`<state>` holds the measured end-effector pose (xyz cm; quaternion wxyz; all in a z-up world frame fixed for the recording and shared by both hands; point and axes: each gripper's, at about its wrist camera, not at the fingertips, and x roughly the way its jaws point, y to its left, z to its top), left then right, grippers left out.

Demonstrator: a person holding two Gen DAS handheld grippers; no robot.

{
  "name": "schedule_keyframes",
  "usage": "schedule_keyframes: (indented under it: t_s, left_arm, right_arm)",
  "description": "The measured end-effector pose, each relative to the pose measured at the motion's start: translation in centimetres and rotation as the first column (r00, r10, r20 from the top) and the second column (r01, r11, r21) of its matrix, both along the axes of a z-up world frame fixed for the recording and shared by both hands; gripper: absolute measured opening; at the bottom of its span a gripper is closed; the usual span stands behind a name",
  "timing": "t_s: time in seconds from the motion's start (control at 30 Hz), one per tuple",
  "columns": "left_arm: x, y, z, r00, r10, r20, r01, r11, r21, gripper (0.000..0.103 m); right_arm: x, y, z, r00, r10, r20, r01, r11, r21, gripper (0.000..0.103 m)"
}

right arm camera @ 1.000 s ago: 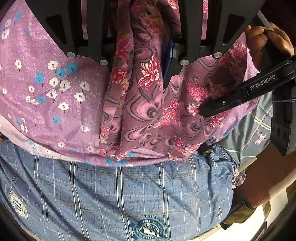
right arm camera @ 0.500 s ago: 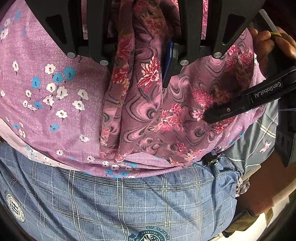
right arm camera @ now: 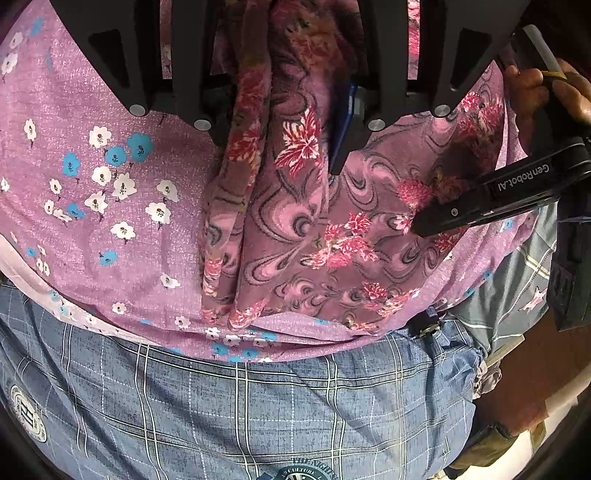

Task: Fold small clothes

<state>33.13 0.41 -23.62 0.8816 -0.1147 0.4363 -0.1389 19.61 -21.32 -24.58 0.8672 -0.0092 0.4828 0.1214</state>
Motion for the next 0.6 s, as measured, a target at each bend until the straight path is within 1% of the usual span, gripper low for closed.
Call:
schedule_keyframes:
  t_s: [0.2,0.3,0.37,0.53,0.6]
  left_arm:
    - [0.4,-0.2,-0.7,1.0,0.014,-0.016,-0.013,0.999,0.039,0.05]
    - [0.6,-0.3,-1.0,0.999,0.028,-0.026,-0.026,0.998,0.06,0.058]
    - [0.7,-0.2,-1.1,0.999,0.043,-0.026,-0.041,0.996,0.081,0.07]
    - [0.9,-0.3,-1.4,0.998,0.063,-0.029,-0.059,0.992,0.114,0.079]
    - [1.0,-0.4,-1.4,0.998,0.064,-0.027,-0.06,0.99,0.131,0.081]
  right_arm:
    - [0.1,-0.3,-0.4,1.0,0.002,0.0,-0.002,1.0,0.001,0.05]
    - [0.2,-0.5,-0.6,1.0,0.005,-0.001,-0.005,1.0,0.003,0.053]
    - [0.3,-0.7,-0.8,1.0,0.008,-0.002,-0.008,1.0,0.002,0.055]
    - [0.3,-0.8,-1.3,1.0,0.006,-0.003,-0.006,1.0,-0.001,0.06]
    - [0.4,-1.0,-1.4,1.0,0.002,-0.006,-0.002,1.0,0.003,0.063]
